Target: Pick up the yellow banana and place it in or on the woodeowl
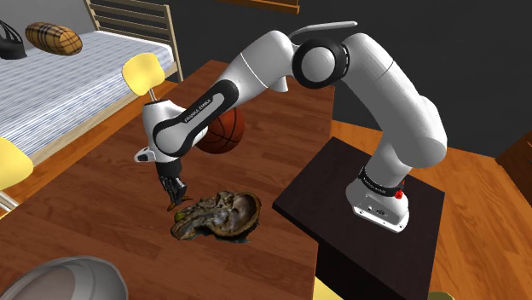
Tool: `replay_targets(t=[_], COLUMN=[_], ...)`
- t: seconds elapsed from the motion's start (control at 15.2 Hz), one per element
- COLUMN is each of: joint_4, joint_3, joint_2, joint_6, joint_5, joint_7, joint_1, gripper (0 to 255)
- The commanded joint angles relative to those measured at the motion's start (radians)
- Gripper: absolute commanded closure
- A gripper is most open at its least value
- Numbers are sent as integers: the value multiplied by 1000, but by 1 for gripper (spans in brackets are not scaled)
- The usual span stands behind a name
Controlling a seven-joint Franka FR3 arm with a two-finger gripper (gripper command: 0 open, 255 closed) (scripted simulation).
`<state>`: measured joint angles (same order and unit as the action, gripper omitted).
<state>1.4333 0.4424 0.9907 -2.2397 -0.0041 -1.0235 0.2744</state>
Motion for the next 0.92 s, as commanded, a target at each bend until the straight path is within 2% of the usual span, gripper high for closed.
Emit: replay_targets(t=[0.0, 0.86], joint_4=[1, 41], joint_3=[-1, 28], joint_2=[0, -126], joint_6=[0, 83], joint_5=[0, 22], joint_7=[2, 24], joint_1=[1, -25], gripper=[255, 255])
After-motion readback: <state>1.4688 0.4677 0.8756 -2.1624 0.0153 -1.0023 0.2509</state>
